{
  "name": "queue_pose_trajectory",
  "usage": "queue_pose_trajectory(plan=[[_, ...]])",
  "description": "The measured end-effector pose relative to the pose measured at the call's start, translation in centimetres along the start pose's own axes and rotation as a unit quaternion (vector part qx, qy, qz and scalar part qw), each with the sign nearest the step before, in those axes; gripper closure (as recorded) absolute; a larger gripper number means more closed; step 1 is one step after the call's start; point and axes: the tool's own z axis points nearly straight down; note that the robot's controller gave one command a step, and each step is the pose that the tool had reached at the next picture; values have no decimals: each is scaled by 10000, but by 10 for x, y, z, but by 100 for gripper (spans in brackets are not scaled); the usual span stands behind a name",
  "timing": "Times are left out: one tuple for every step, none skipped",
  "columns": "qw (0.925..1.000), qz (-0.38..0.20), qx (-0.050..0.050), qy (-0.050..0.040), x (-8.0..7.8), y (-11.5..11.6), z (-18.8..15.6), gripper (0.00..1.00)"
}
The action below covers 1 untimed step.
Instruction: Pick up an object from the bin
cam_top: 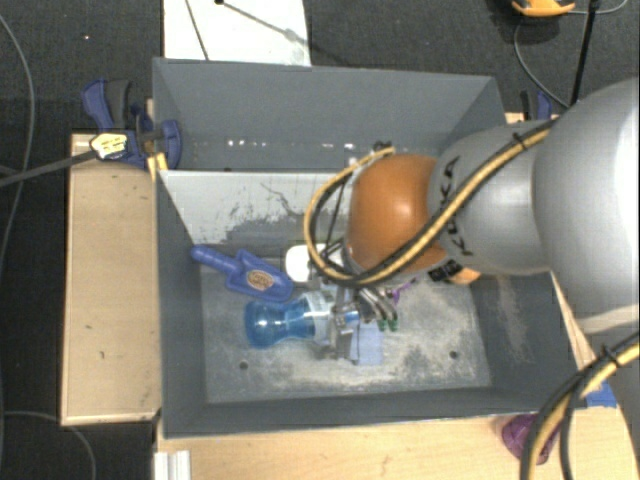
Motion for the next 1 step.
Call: queue_pose_trajectory(plan=[[9965,839,-3,-13,9,60,-27,0]])
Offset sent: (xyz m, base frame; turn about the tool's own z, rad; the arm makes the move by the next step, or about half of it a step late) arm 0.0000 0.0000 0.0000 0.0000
